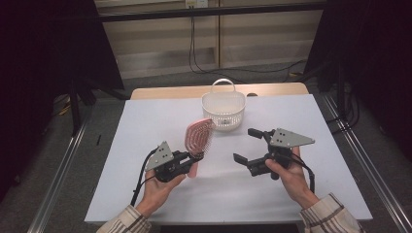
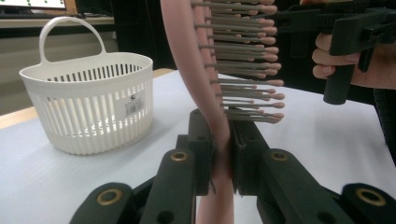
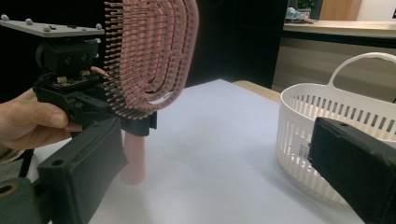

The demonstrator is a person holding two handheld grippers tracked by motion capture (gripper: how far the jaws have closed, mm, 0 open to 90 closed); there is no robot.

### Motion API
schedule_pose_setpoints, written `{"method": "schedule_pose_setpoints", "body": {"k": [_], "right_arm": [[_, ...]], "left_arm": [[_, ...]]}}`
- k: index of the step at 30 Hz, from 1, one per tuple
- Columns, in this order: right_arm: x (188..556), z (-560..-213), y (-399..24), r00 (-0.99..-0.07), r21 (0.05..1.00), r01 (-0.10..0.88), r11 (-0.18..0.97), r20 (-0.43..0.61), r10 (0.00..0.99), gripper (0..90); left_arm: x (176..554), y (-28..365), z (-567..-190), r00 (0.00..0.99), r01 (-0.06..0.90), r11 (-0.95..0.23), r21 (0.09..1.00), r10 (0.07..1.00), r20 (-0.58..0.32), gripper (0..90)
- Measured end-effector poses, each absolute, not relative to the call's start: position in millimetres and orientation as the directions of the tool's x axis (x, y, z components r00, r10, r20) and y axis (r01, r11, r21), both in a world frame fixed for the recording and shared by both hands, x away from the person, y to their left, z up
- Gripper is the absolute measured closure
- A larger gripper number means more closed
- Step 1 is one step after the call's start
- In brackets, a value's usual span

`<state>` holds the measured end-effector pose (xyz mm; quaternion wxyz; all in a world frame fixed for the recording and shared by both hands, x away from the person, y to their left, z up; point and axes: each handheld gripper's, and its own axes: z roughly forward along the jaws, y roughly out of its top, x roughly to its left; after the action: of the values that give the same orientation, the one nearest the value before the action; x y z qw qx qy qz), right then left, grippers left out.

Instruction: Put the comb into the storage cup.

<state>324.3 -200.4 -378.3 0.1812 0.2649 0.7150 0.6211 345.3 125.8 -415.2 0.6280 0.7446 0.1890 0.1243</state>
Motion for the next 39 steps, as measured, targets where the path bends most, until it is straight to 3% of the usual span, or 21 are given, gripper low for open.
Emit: {"method": "schedule_pose_setpoints", "body": {"k": [5,19,28,39], "right_arm": [[328,-370,-194,-0.806,0.986,0.150,0.080,0.075,0.587,0.6],[343,-351,-181,-0.828,0.989,0.119,0.093,0.047,0.558,0.3],[357,-353,-179,-0.855,0.987,0.135,0.086,0.072,0.514,0.4],[358,-357,-176,-0.865,0.990,0.133,0.050,0.091,0.493,4.3]], "left_arm": [[351,115,-413,0.895,0.112,-0.133,0.985,0.445,-0.042,80.6],[358,72,-407,0.933,0.077,-0.151,0.986,0.359,-0.018,80.5],[357,75,-416,0.947,0.142,-0.132,0.981,0.307,-0.096,80.5],[354,75,-415,0.950,0.131,-0.137,0.982,0.302,-0.084,80.5]]}}
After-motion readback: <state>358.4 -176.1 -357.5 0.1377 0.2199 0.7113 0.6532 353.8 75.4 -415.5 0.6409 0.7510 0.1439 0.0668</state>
